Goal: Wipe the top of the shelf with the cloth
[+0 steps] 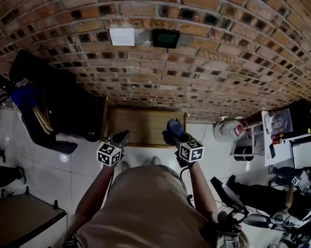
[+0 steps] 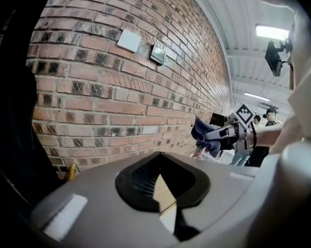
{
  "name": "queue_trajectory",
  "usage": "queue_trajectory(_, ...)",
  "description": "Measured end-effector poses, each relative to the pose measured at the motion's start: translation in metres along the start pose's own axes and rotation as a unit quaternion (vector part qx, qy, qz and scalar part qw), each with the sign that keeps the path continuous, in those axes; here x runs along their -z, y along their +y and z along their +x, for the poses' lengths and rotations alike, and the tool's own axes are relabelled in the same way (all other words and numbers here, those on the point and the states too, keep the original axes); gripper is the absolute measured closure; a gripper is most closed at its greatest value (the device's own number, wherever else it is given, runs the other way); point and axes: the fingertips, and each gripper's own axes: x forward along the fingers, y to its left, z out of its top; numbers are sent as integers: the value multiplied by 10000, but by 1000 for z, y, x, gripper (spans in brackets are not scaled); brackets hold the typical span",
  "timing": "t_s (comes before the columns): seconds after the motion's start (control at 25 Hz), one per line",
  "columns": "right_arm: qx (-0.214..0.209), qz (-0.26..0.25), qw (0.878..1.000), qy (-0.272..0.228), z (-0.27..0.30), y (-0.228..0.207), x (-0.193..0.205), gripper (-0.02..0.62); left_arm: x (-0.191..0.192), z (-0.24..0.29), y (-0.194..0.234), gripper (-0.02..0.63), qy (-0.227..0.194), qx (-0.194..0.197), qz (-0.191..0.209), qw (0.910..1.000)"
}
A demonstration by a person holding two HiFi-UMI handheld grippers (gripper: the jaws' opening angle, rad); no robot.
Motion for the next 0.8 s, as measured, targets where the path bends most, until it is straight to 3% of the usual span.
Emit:
queue_trajectory(0.52,488,-20,9987,-126,-3,26,21,499,28,-13,11,601,318,526,13,9981)
queue_trajectory(0.8,659,-268,9974,-135,-9,26,30,502,28,-7,3,601,388,691,132,9968)
